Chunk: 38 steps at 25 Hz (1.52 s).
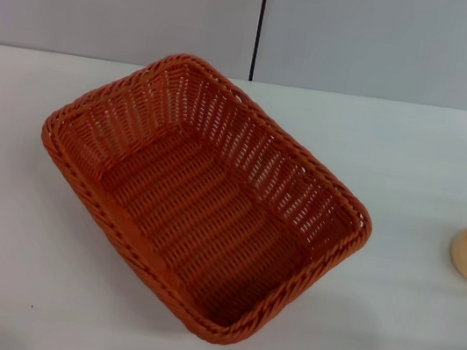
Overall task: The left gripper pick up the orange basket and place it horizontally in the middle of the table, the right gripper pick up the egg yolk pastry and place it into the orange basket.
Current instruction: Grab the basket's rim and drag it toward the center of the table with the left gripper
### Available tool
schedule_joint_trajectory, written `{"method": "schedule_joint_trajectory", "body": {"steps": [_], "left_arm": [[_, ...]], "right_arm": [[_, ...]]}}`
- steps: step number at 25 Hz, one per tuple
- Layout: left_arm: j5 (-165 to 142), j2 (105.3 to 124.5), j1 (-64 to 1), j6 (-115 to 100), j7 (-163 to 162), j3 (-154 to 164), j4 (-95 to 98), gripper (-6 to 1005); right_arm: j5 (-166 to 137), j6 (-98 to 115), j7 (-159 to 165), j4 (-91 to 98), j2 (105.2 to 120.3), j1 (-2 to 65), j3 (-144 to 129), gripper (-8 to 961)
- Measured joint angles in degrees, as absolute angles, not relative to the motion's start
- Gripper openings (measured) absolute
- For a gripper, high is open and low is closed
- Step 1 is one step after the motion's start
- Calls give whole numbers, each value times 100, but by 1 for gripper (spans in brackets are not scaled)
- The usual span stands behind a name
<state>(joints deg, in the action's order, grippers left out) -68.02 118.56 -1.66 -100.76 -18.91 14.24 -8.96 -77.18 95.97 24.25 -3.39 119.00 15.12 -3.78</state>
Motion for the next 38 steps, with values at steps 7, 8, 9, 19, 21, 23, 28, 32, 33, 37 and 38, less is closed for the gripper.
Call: {"method": "schedule_joint_trajectory", "body": {"steps": [7, 8, 9, 19, 21, 23, 28, 32, 33, 37, 38], "left_arm": [[-6792, 11855, -160, -10062, -1890, 1410, -855, 741], [-6788, 11853, -159, -10061, -1889, 1405, -850, 741], [-6788, 11853, -159, -10061, -1889, 1405, -850, 740], [-6803, 11824, -182, -10088, -1985, 1459, -673, 740], [-6808, 11816, -196, -10086, -2231, 1508, -444, 740], [-6810, 11801, -226, -9999, -2729, 1627, -40, 740], [-6855, 11780, -248, -9377, -4754, 2439, 1784, 739], [-7439, 11779, -235, -8937, -6269, 2942, 3542, 739], [-7638, 11779, -248, -8907, -6549, 2969, 3869, 739], [-8770, 11787, -416, -8961, -7996, 3017, 5506, 739], [-9049, 11789, -475, -9019, -8374, 3065, 5895, 739]], "right_arm": [[-7722, 9590, 2425, -343, 11902, 1523, -378, 570], [-7722, 9590, 2425, -343, 11902, 1523, -378, 570], [-7721, 9589, 2425, -343, 11903, 1525, -378, 571], [-7706, 9588, 2425, -343, 11909, 1530, -378, 571], [-7704, 9588, 2425, -344, 11909, 1530, -378, 571], [-7702, 9588, 2425, -348, 11911, 1529, -378, 571], [-7699, 9590, 2425, -358, 11917, 1497, -376, 571], [-7698, 9590, 2425, -350, 11918, 1469, -370, 571], [-7698, 9590, 2425, -350, 11918, 1466, -370, 571], [-7698, 9610, 2425, -348, 11918, 1460, -368, 570], [-7698, 9619, 2426, -349, 11918, 1464, -369, 570]]}}
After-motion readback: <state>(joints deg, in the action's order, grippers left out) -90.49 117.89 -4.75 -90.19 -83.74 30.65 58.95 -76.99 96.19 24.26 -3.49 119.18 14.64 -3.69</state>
